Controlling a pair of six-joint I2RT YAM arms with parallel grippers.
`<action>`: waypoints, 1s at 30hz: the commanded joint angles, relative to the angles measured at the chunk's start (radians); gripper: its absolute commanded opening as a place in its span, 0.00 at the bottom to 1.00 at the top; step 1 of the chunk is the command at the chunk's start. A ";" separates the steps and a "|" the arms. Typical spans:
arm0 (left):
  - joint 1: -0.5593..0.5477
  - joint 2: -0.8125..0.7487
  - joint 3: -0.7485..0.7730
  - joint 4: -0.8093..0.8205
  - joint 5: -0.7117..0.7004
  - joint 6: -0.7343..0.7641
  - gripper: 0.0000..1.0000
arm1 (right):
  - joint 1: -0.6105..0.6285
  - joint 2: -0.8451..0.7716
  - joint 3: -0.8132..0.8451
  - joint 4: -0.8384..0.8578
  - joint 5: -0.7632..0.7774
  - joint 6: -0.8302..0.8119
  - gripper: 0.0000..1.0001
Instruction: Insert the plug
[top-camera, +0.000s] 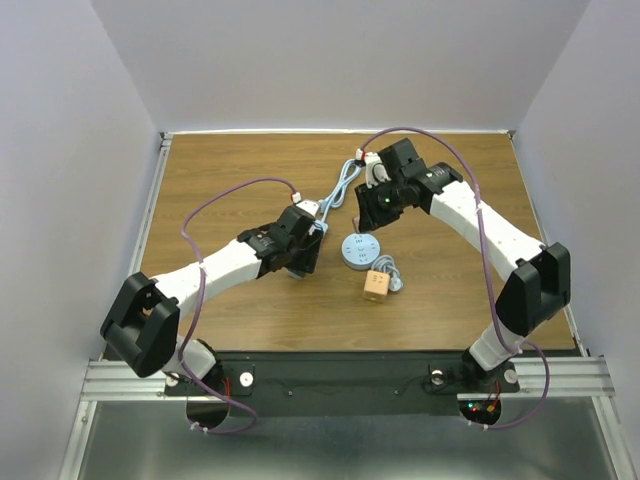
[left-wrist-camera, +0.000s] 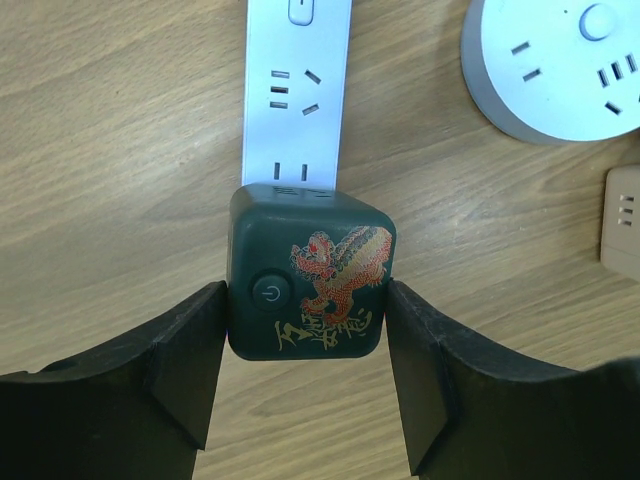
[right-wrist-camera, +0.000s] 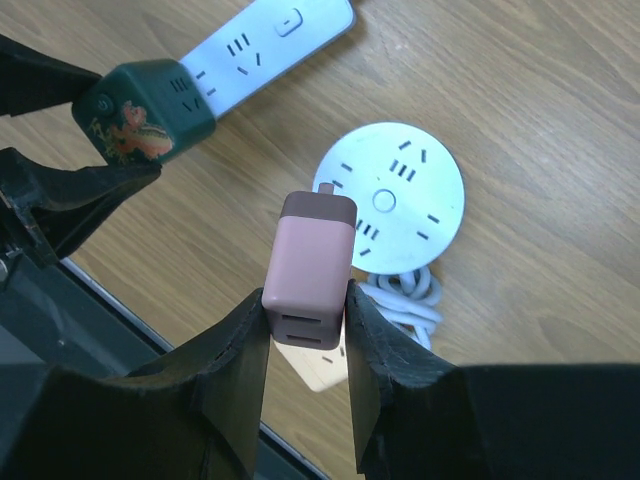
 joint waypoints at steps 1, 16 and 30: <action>-0.028 0.020 -0.001 0.040 0.134 0.102 0.00 | -0.005 0.021 0.101 -0.143 0.047 -0.032 0.00; -0.020 0.089 0.042 -0.010 -0.024 0.044 0.00 | -0.007 0.126 0.098 -0.271 -0.013 0.000 0.00; 0.096 0.147 0.176 -0.002 -0.116 0.014 0.23 | -0.005 0.209 0.114 -0.294 0.050 -0.005 0.00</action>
